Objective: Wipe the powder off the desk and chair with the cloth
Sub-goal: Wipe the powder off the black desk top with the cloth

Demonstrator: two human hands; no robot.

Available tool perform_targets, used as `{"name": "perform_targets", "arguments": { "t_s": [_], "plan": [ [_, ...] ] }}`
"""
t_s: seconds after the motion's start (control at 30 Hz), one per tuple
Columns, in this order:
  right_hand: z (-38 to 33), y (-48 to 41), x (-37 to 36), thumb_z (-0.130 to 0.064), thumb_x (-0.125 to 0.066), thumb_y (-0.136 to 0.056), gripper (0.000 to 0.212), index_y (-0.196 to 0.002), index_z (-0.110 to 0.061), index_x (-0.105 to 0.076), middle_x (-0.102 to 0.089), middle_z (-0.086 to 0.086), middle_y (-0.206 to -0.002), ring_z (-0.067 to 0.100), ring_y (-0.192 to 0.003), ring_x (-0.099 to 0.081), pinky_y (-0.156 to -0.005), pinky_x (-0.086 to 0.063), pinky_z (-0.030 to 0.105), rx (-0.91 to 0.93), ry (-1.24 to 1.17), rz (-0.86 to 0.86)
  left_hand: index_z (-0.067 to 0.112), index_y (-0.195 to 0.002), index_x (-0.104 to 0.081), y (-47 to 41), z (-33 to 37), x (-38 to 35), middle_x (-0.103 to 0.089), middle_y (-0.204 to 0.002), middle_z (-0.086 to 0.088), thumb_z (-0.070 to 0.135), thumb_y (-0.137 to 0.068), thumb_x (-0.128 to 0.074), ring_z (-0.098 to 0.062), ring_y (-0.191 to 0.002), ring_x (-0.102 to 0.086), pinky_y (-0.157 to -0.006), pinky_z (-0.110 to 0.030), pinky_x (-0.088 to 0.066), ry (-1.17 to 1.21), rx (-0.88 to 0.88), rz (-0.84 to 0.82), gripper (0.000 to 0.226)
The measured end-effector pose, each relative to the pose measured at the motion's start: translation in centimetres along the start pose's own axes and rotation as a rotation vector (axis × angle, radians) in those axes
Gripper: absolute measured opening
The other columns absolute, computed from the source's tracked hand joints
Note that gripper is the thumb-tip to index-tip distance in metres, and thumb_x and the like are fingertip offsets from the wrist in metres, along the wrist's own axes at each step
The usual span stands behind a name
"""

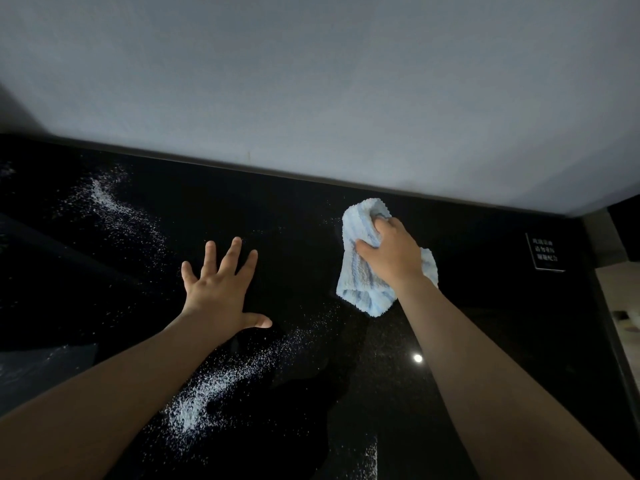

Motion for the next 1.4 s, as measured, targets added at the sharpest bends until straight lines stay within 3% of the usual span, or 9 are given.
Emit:
{"name": "perform_targets", "arguments": {
  "t_s": [0.5,0.67,0.93,1.2,1.4],
  "plan": [
    [0.7,5.8,-0.3,-0.041,-0.065,-0.083,0.053,-0.130,-0.019,-0.055,-0.055,-0.002,-0.118,0.018,-0.101,-0.057,-0.077,-0.047,0.031,0.000,-0.017,0.016,0.031,-0.151,0.011,0.2,-0.3,0.1,0.023,-0.157,0.001,0.087,-0.061,-0.051,-0.036,-0.145,0.016,-0.114,-0.062,-0.011,-0.001,-0.014,0.027,0.122],
    [1.0,8.0,-0.6,-0.040,-0.066,-0.082,0.051,-0.128,-0.019,-0.057,-0.056,-0.003,-0.116,0.017,-0.100,-0.057,-0.074,-0.047,0.029,-0.006,-0.027,0.020,0.027,-0.153,0.002,2.2,0.5,0.7,0.014,-0.160,0.002,0.084,-0.065,-0.051,-0.031,-0.147,0.011,-0.117,-0.057,-0.012,0.119,-0.080,0.051,0.117],
    [1.1,10.6,-0.9,-0.040,-0.065,-0.084,0.052,-0.130,-0.019,-0.055,-0.055,-0.002,-0.124,0.019,-0.107,-0.056,-0.079,-0.049,0.032,-0.022,-0.019,0.018,0.020,-0.150,0.019,7.3,1.6,-3.1,0.030,-0.155,-0.005,0.085,-0.060,-0.056,-0.037,-0.143,0.023,-0.114,-0.059,0.002,0.004,-0.167,-0.069,0.133],
    [1.4,13.5,-1.2,-0.041,-0.064,-0.084,0.055,-0.133,-0.018,-0.053,-0.053,-0.002,-0.127,0.018,-0.110,-0.055,-0.083,-0.050,0.033,-0.037,-0.010,0.006,0.020,-0.148,0.023,8.6,0.3,-5.4,0.041,-0.149,0.000,0.085,-0.051,-0.063,-0.040,-0.140,0.029,-0.113,-0.064,-0.002,-0.027,-0.129,-0.090,0.145],
    [1.6,16.0,-1.6,-0.041,-0.063,-0.084,0.057,-0.134,-0.019,-0.051,-0.052,-0.004,-0.130,0.017,-0.111,-0.054,-0.084,-0.051,0.035,-0.057,-0.015,0.002,0.020,-0.149,0.020,8.4,0.5,-5.3,0.037,-0.151,0.001,0.082,-0.049,-0.067,-0.039,-0.141,0.027,-0.113,-0.064,-0.004,-0.037,-0.110,-0.091,0.147]
  ]
}}
Point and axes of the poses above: each hand's wrist, its own y-axis away from the middle knuckle, its own x-axis out of the back of the hand, z = x × y, the point moved 4 cm from there along -y, towards the middle knuckle
